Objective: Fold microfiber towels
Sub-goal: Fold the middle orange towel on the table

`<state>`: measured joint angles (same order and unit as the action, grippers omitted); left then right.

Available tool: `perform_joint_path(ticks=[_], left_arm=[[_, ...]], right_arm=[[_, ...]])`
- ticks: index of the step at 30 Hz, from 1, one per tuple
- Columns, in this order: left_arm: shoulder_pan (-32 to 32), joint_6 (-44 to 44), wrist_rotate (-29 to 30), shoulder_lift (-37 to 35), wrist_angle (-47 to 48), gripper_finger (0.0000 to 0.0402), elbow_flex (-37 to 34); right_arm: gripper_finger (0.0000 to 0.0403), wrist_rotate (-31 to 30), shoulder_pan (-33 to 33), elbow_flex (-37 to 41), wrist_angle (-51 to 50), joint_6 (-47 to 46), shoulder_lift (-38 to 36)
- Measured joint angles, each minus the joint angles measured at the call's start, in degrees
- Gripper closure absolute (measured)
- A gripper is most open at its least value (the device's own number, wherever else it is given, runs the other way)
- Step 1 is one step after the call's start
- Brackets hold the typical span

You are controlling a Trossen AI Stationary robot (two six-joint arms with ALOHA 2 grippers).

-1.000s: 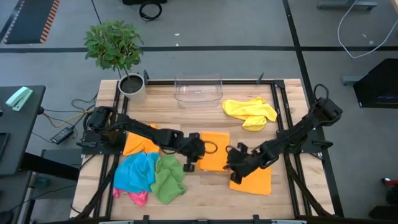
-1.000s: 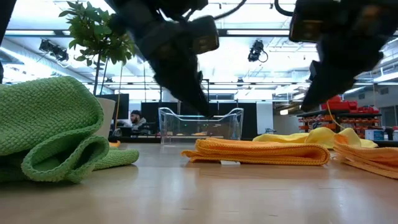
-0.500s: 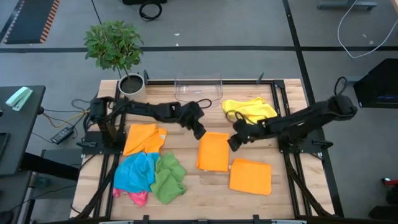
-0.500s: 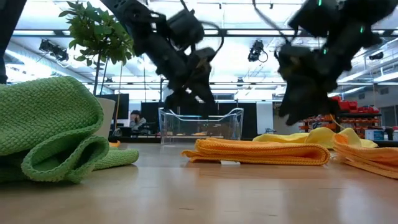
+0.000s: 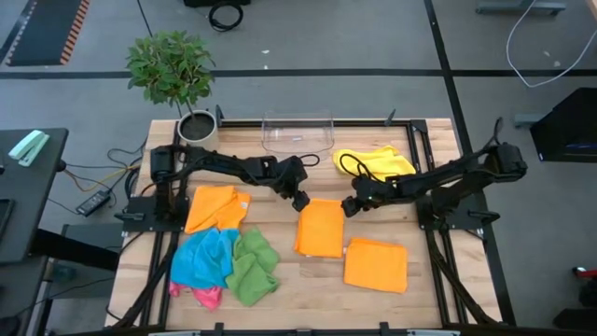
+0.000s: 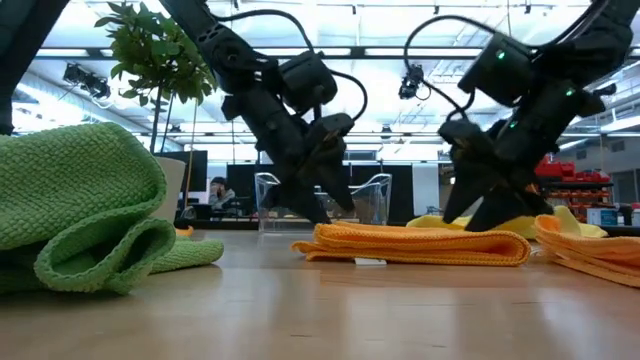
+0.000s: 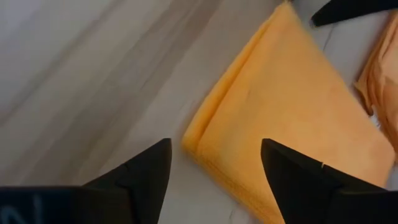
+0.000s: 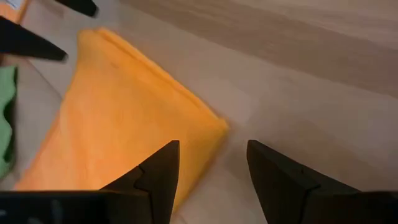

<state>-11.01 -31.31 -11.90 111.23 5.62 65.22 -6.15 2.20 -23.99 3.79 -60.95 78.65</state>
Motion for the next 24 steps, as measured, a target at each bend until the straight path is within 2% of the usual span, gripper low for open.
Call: perform_joint_path(ticks=[6, 14, 19, 24], left_arm=[[0.28, 0.57, -1.20, 2.05, 0.13, 0.0158, -0.03], [0.90, 3.54, -1.39, 4.03, -1.47, 0.0172, 0.16], [1.17, 5.65, -0.89, 4.16, -1.46, 0.0218, 0.14], [1.67, 6.74, -0.51, 4.97, -2.10, 0.0280, 0.12]], right_arm=[[0.0206, 1.70, 0.78, -0.11, 6.99, 0.06, 4.88], [0.0213, 1.74, 0.76, -0.13, 7.55, 1.31, 5.58], [0.0254, 0.85, 0.72, -0.13, 6.86, 2.06, 5.64], [0.0321, -0.45, 0.61, -0.09, 6.44, 3.11, 5.73]])
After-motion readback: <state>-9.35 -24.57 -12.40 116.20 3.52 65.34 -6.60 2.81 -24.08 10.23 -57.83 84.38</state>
